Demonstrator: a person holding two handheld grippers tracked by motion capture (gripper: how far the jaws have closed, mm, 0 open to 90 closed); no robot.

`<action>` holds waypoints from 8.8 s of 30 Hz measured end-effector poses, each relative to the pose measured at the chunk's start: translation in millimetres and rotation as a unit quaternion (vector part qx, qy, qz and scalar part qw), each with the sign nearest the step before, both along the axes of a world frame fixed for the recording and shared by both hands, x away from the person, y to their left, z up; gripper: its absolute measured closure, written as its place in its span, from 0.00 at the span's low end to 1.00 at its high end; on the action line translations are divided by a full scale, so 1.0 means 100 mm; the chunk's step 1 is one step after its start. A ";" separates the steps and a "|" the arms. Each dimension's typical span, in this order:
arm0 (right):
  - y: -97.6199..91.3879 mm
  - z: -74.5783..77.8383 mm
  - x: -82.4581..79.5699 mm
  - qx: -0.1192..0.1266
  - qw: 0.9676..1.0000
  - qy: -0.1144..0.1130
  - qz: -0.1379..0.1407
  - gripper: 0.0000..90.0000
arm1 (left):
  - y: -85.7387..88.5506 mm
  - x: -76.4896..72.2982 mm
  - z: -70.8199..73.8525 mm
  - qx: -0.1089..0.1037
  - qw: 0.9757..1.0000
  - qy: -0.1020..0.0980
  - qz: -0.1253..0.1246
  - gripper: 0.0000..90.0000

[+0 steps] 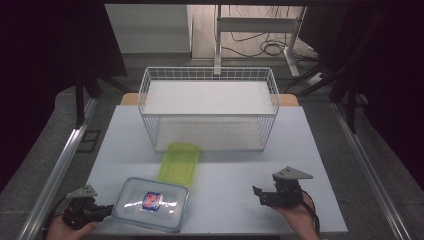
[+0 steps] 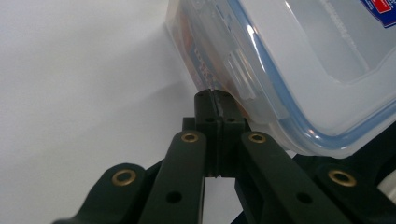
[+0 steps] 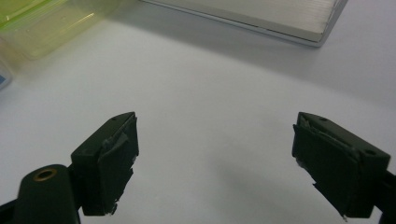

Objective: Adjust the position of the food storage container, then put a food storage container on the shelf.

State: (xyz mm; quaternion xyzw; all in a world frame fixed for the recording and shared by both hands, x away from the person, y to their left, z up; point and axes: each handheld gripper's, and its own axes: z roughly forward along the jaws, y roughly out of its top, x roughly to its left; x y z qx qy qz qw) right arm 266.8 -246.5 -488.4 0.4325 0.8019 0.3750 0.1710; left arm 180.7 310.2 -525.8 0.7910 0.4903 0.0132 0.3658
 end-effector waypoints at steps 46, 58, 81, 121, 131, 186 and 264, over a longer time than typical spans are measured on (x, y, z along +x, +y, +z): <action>-0.02 0.00 -0.03 0.000 1.000 0.011 0.000 0.17 | -1.32 0.07 0.09 0.007 0.996 0.012 -0.086 1.00; -0.03 0.00 -0.04 0.001 1.000 0.012 0.000 0.17 | -1.48 0.13 0.10 0.008 0.995 0.011 -0.102 1.00; -0.05 0.08 -0.10 0.050 0.993 0.102 0.028 0.15 | -1.13 0.19 0.27 -0.070 0.997 0.025 0.012 0.14; 0.09 0.12 -0.32 0.114 0.984 0.123 0.067 0.15 | -1.47 0.35 0.05 -0.168 0.979 0.102 -0.046 0.19; 0.17 0.07 -0.32 0.124 0.979 0.140 0.082 0.15 | -1.47 0.33 0.07 -0.173 0.979 0.092 -0.051 0.29; 0.29 -0.06 -0.27 0.214 0.944 0.231 0.094 0.50 | -1.38 0.20 0.12 -0.183 0.980 0.056 -0.058 0.44; 0.31 1.01 0.18 0.235 0.962 0.089 0.109 0.57 | -1.35 0.68 1.28 -0.149 0.981 -0.108 -0.052 0.57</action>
